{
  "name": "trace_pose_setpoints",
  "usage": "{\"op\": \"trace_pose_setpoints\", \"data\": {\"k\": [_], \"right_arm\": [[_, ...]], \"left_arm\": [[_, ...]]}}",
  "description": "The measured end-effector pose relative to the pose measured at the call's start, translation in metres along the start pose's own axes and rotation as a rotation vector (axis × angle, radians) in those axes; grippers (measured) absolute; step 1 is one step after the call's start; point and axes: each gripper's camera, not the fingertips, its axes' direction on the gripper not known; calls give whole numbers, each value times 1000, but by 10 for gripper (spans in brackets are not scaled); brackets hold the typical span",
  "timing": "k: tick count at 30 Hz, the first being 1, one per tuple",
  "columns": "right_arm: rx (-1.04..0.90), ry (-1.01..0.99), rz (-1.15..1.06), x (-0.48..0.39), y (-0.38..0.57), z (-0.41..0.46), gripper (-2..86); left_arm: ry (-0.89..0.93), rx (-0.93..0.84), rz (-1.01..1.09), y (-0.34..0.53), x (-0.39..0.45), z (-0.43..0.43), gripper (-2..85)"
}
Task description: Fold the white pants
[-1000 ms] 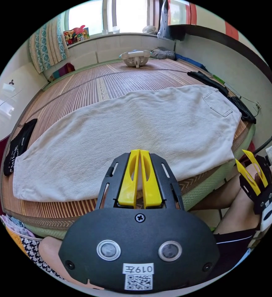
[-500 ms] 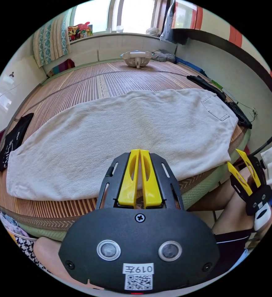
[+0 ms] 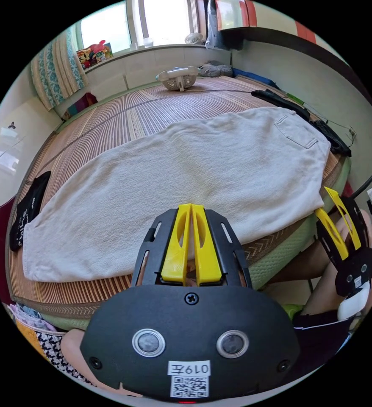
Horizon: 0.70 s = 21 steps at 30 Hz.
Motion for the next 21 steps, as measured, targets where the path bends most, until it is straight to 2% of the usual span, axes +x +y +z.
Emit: {"op": "trace_pose_setpoints", "data": {"k": [4, 7, 14, 18, 21], "right_arm": [[-75, -3, 16, -6, -22, -7, 48], [-58, 78, -158, -20, -30, -12, 2], [130, 191, -630, -28, -10, -23, -9], [128, 161, -638, -28, -21, -24, -9], [108, 139, -548, -28, -31, -28, -8]], "left_arm": [[-31, -14, 28, -2, 8, 3, 12], [-22, -33, 59, -5, 9, 5, 13], [32, -69, 117, -9, 5, 10, 13], [41, -12, 219, 0, 6, 4, 18], [163, 85, 336, 19, 4, -13, 30]]}}
